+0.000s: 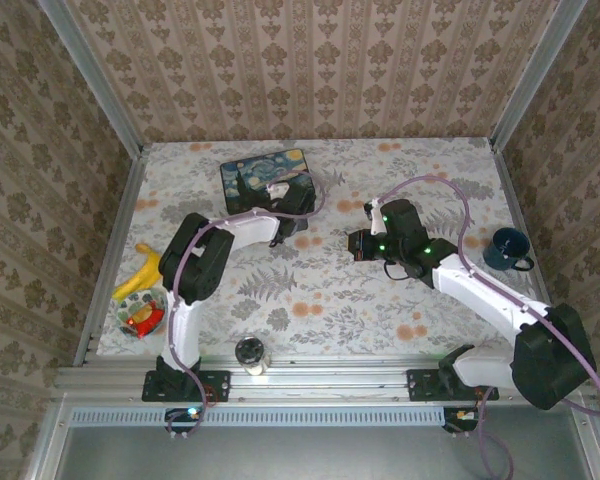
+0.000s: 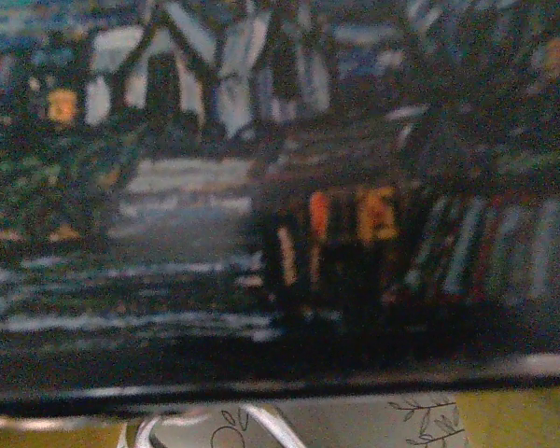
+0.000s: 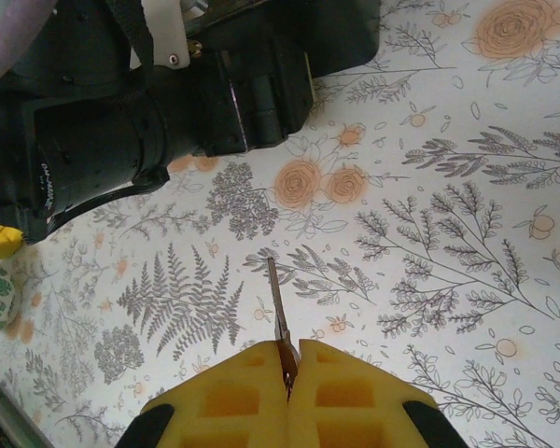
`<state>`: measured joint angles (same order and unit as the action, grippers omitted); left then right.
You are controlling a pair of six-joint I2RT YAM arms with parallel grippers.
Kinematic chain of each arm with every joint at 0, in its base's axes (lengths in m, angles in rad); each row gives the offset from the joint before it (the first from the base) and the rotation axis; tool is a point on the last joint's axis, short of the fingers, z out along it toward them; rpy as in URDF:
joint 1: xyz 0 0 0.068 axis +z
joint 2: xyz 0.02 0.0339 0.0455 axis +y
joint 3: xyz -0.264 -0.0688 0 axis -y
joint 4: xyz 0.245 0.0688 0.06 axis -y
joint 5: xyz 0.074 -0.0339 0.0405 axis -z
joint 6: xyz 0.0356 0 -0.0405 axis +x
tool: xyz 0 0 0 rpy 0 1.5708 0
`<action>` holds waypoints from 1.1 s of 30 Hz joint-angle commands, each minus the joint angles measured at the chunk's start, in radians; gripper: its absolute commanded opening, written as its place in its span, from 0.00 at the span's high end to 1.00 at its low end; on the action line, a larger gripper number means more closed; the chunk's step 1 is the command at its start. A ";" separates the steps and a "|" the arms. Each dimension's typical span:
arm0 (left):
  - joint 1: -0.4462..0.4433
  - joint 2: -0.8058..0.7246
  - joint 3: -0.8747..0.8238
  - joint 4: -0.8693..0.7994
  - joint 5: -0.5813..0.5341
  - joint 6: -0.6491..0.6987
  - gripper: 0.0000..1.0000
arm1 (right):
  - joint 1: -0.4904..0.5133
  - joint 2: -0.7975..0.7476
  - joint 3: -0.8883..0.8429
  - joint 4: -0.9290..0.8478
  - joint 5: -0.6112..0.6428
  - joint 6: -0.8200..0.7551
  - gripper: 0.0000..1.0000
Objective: Unlock a padlock with a key
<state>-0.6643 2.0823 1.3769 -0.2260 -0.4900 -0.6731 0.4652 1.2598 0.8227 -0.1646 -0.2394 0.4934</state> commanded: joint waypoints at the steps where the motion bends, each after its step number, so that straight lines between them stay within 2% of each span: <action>1: 0.021 0.006 0.003 -0.065 -0.054 0.018 0.15 | -0.008 0.001 0.020 0.016 -0.011 0.005 1.00; 6: 0.028 -0.030 -0.041 -0.120 -0.055 -0.009 0.19 | -0.013 0.006 0.018 0.035 -0.009 0.022 1.00; 16: 0.029 -0.150 -0.168 -0.101 0.013 -0.046 0.22 | -0.016 0.010 0.008 0.051 -0.003 0.047 1.00; 26: 0.026 -0.101 -0.118 -0.030 0.078 0.020 0.21 | -0.017 0.008 0.013 0.050 -0.015 0.048 1.00; 33: 0.046 -0.083 -0.115 0.008 0.097 0.060 0.37 | -0.017 0.001 0.009 0.054 -0.020 0.053 1.00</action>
<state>-0.6350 1.9778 1.2472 -0.2382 -0.4133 -0.6453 0.4530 1.2636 0.8227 -0.1307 -0.2432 0.5308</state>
